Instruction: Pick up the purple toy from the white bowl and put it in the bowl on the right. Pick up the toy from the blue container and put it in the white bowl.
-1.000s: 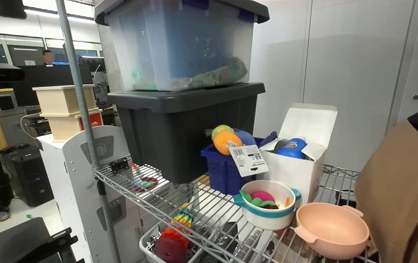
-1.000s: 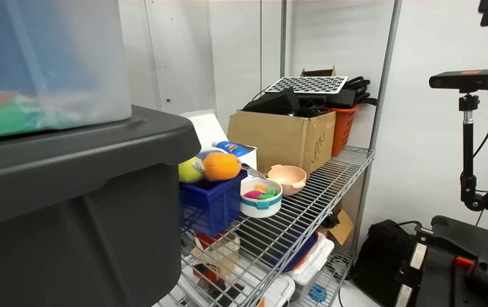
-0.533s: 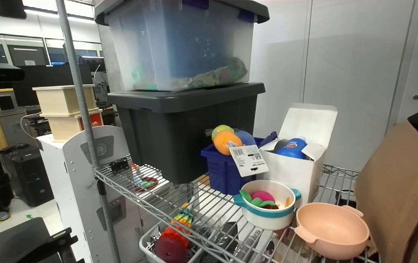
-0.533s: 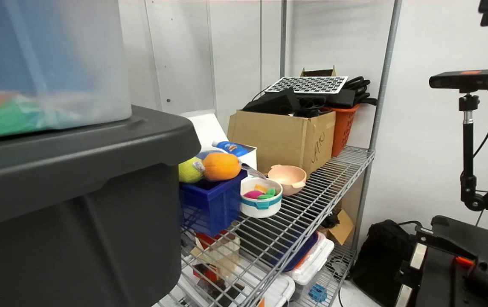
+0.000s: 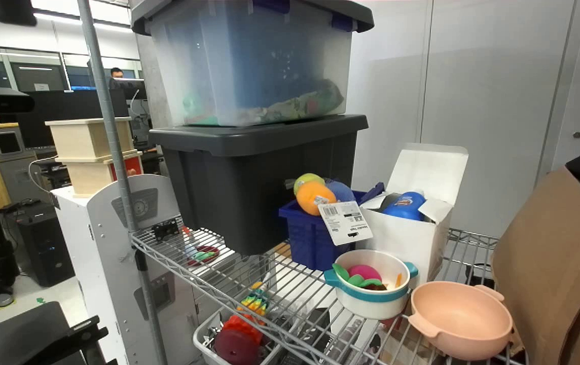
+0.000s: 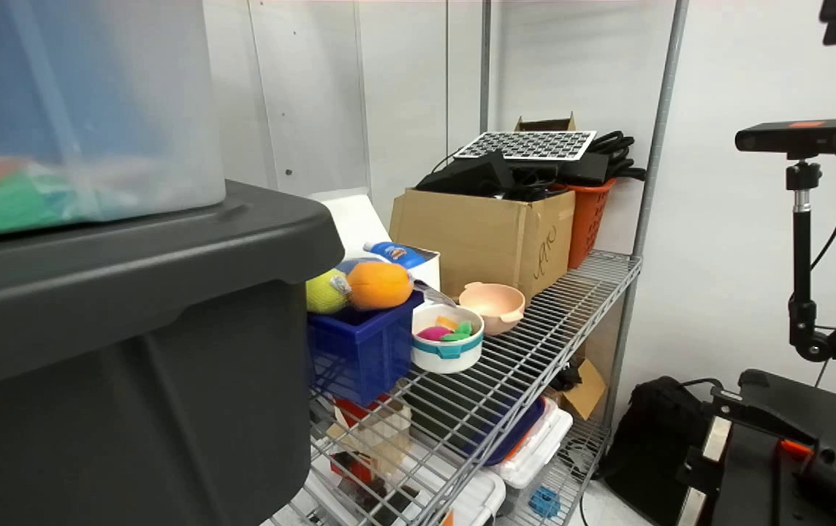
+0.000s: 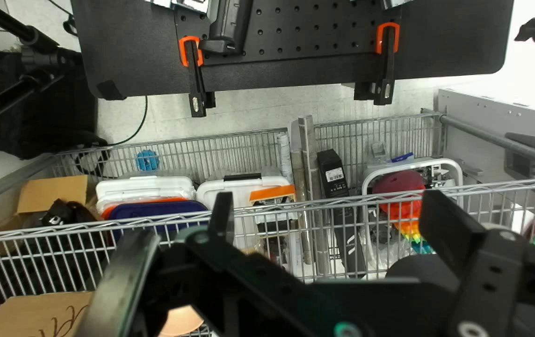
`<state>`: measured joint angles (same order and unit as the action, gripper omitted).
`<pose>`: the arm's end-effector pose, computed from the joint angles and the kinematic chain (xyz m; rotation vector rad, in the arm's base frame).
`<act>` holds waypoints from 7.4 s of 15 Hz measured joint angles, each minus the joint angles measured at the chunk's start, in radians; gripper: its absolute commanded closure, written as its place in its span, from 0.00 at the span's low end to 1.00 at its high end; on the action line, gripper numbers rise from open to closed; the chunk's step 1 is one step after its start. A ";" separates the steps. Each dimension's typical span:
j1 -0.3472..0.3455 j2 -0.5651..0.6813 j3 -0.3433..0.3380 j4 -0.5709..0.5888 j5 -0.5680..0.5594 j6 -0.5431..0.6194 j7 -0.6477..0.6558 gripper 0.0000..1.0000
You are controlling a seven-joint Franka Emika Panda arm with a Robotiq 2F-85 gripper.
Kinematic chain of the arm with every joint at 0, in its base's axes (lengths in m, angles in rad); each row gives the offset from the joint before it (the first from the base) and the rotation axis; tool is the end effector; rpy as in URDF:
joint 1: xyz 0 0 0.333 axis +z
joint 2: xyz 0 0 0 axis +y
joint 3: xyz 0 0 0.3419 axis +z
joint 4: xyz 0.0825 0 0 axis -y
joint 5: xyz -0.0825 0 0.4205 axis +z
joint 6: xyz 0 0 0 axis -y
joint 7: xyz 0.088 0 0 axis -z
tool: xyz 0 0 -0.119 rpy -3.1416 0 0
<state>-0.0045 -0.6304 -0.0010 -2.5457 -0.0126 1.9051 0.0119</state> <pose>0.3755 -0.0031 0.4736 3.1302 -0.0204 -0.0159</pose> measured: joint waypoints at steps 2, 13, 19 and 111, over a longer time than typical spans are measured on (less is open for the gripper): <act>0.000 0.000 0.000 0.000 0.000 0.000 0.000 0.00; 0.000 0.000 0.000 0.000 0.000 0.000 0.000 0.00; 0.000 0.000 0.000 0.000 0.000 0.000 0.000 0.00; -0.022 1.488 -0.066 0.962 -0.012 0.601 0.141 0.00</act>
<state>-0.0264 0.8577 -0.0666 -1.5834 -0.0242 2.5056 0.1527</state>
